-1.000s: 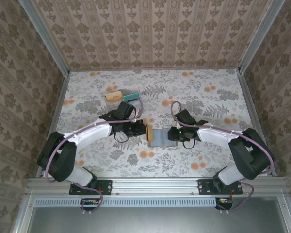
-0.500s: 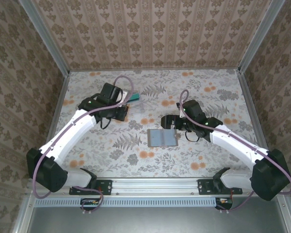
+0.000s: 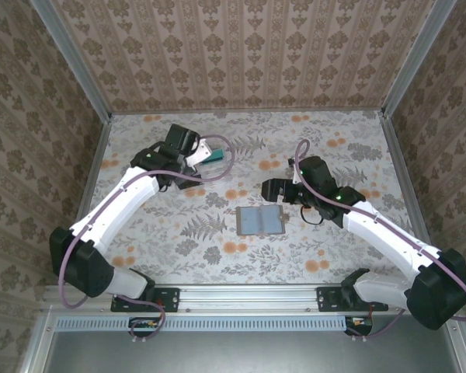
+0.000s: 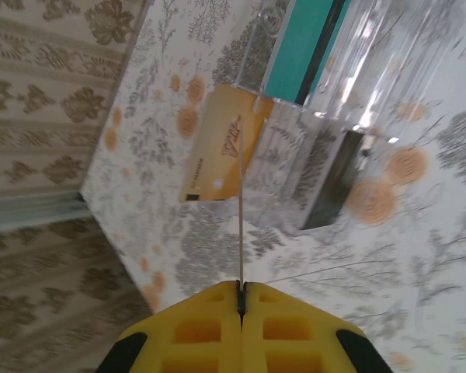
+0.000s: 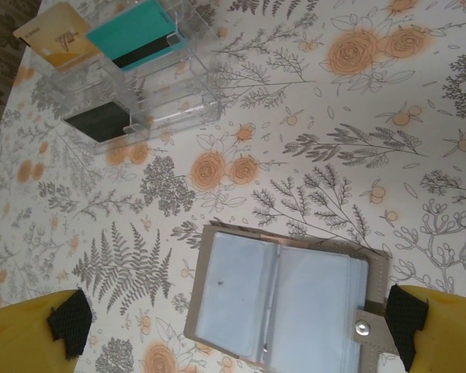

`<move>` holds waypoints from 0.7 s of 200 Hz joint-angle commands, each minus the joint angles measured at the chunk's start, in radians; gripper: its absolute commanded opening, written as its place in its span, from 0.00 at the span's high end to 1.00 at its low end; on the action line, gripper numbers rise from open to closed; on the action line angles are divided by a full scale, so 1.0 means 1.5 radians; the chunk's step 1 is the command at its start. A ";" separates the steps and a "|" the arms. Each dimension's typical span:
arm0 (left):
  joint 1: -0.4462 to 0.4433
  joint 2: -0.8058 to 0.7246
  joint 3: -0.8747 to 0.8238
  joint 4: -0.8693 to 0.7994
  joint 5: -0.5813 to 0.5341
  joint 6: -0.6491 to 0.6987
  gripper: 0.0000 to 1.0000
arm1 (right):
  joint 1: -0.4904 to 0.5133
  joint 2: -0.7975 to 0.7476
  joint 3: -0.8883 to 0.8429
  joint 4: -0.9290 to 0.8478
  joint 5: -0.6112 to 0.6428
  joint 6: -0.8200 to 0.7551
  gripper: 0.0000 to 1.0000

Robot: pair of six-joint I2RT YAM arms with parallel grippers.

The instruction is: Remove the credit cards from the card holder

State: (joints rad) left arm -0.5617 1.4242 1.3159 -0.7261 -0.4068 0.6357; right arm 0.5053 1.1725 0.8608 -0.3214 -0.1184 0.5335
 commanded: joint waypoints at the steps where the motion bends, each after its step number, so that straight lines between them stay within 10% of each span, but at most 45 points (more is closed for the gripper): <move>1: 0.003 0.020 -0.005 0.071 -0.059 0.154 1.00 | -0.008 -0.015 0.025 -0.024 0.016 -0.019 0.00; 140: 0.049 0.188 0.086 0.070 -0.010 0.227 1.00 | -0.060 0.007 0.040 -0.022 -0.017 -0.036 0.00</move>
State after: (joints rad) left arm -0.5011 1.6848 1.4113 -0.5968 -0.4488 0.9588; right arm 0.4252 1.1728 0.8848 -0.3408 -0.1204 0.4976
